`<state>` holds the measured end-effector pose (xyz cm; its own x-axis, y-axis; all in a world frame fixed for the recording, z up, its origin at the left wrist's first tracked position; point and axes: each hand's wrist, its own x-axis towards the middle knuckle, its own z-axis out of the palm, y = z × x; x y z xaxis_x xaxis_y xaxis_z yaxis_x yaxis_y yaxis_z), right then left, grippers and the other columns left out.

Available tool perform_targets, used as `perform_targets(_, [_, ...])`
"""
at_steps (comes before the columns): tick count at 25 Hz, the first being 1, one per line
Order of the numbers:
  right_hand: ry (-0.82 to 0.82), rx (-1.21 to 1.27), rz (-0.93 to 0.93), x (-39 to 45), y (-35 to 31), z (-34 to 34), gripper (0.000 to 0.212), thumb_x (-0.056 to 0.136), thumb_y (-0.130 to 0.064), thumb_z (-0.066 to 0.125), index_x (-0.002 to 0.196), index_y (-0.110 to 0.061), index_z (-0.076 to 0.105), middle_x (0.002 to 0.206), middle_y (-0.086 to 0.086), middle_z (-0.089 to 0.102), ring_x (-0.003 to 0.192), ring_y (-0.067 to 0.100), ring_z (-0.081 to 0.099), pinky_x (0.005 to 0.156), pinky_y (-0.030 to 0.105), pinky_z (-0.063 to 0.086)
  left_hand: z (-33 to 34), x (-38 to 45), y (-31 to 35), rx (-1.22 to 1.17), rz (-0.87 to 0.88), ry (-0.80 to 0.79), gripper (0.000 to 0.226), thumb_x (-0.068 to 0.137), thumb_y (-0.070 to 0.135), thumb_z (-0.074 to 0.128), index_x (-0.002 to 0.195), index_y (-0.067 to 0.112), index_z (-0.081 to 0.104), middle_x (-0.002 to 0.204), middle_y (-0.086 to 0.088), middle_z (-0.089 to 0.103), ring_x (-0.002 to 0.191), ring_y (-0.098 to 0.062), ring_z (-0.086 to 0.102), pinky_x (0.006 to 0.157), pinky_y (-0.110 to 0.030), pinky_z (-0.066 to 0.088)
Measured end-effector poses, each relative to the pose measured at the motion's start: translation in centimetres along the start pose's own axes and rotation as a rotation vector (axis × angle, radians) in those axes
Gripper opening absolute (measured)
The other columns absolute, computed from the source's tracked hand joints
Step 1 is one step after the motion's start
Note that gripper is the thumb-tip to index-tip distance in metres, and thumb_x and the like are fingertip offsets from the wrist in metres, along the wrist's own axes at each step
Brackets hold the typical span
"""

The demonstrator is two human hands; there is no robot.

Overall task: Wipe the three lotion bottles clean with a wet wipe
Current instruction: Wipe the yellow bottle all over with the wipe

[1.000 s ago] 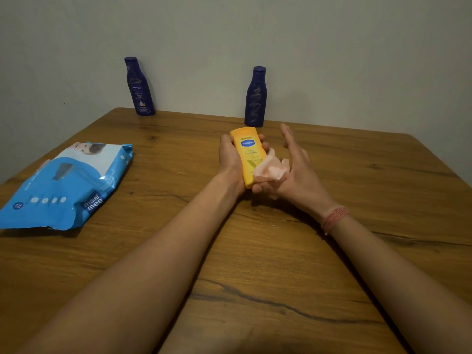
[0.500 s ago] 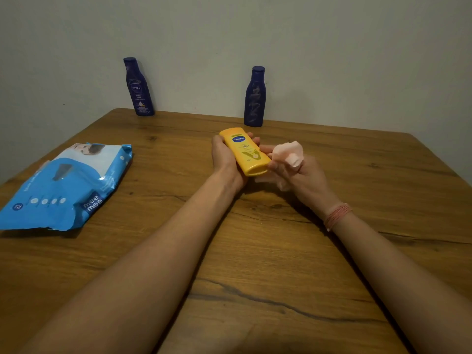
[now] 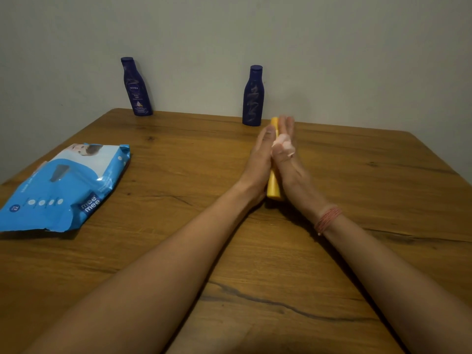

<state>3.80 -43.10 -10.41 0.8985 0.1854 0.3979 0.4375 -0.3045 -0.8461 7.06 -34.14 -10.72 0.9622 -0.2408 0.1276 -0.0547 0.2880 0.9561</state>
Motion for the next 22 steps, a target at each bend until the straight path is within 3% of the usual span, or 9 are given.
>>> perform_targets(2, [-0.198,-0.074,-0.007,-0.8,-0.5,1.2,0.058,0.099,-0.051,0.020,0.149,-0.044,-0.008,0.161,-0.015,-0.019,0.148,0.005,-0.016,0.123,0.046,0.000,-1.8,0.7,0.7,-0.101,0.013,0.197,0.059,0.103,0.052,0.033,0.153,0.021,0.032,0.148,-0.008,0.049,0.125,-0.021,0.055,0.099,-0.039,0.048])
perform_targets(4, [-0.238,-0.124,-0.023,-1.0,-0.4,1.9,0.060,0.102,-0.046,0.021,0.153,-0.034,-0.009,0.161,-0.014,-0.021,0.147,0.004,-0.020,0.123,0.047,-0.004,-2.6,0.7,1.3,-0.146,0.030,0.301,0.061,0.102,0.054,0.033,0.153,0.021,0.032,0.145,-0.007,0.052,0.114,-0.018,0.060,0.098,-0.041,0.049])
perform_targets(6, [-0.073,-0.144,-0.027,-0.4,0.0,1.2,0.061,0.103,-0.044,0.022,0.154,-0.031,-0.008,0.161,-0.012,-0.020,0.147,0.006,-0.020,0.123,0.048,-0.002,-1.1,-0.4,1.3,-0.019,0.057,0.227,0.055,0.103,0.051,0.031,0.149,0.021,0.039,0.141,-0.008,0.056,0.115,-0.021,0.063,0.098,-0.042,0.052])
perform_targets(10, [0.444,-0.026,0.069,1.2,1.8,-2.4,0.063,0.099,-0.053,0.019,0.155,-0.034,0.000,0.163,-0.012,-0.011,0.150,0.010,-0.006,0.122,0.050,0.013,3.2,-2.4,0.7,0.213,0.075,-0.076,0.035,0.106,0.041,0.033,0.132,0.025,0.050,0.128,-0.009,0.062,0.115,-0.024,0.064,0.095,-0.040,0.055])
perform_targets(12, [0.541,0.069,0.138,1.5,2.5,-3.9,0.061,0.097,-0.059,0.018,0.153,-0.041,0.003,0.163,-0.014,-0.007,0.151,0.014,0.004,0.119,0.056,0.018,3.6,-2.6,0.7,0.299,0.088,-0.174,0.031,0.104,0.037,0.038,0.130,0.026,0.051,0.124,-0.009,0.063,0.110,-0.022,0.064,0.088,-0.036,0.056])
perform_targets(14, [0.534,0.158,0.173,1.7,2.7,-4.4,0.057,0.100,-0.057,0.019,0.153,-0.042,0.006,0.164,-0.014,-0.004,0.150,0.016,0.010,0.118,0.057,0.021,3.1,-2.3,0.8,0.346,0.090,-0.214,0.027,0.104,0.032,0.042,0.126,0.023,0.055,0.117,-0.014,0.064,0.099,-0.025,0.065,0.080,-0.035,0.055])
perform_targets(16, [0.440,0.242,0.131,1.4,2.1,-3.8,0.052,0.103,-0.048,0.022,0.153,-0.041,0.011,0.164,-0.014,-0.002,0.148,0.014,0.015,0.117,0.050,0.029,2.6,-2.0,0.9,0.380,0.107,-0.155,0.027,0.104,0.030,0.044,0.125,0.020,0.057,0.113,-0.014,0.067,0.097,-0.029,0.067,0.080,-0.038,0.057])
perform_targets(19, [0.292,0.218,0.012,1.1,1.1,-2.1,0.050,0.104,-0.042,0.027,0.153,-0.038,0.018,0.163,-0.016,-0.003,0.142,0.000,0.015,0.113,0.026,0.031,2.4,-0.4,1.0,0.365,0.175,0.033,0.028,0.104,0.028,0.047,0.123,0.011,0.059,0.107,-0.008,0.069,0.095,-0.020,0.069,0.081,-0.037,0.056])
perform_targets(22, [0.349,0.187,0.005,1.0,1.0,-2.4,0.047,0.104,-0.041,0.030,0.151,-0.034,0.030,0.163,-0.014,0.011,0.142,0.001,0.025,0.106,0.015,0.032,3.5,2.6,0.8,0.265,0.158,0.123,0.027,0.102,0.025,0.052,0.121,0.007,0.059,0.105,-0.009,0.070,0.095,-0.019,0.068,0.085,-0.037,0.056])
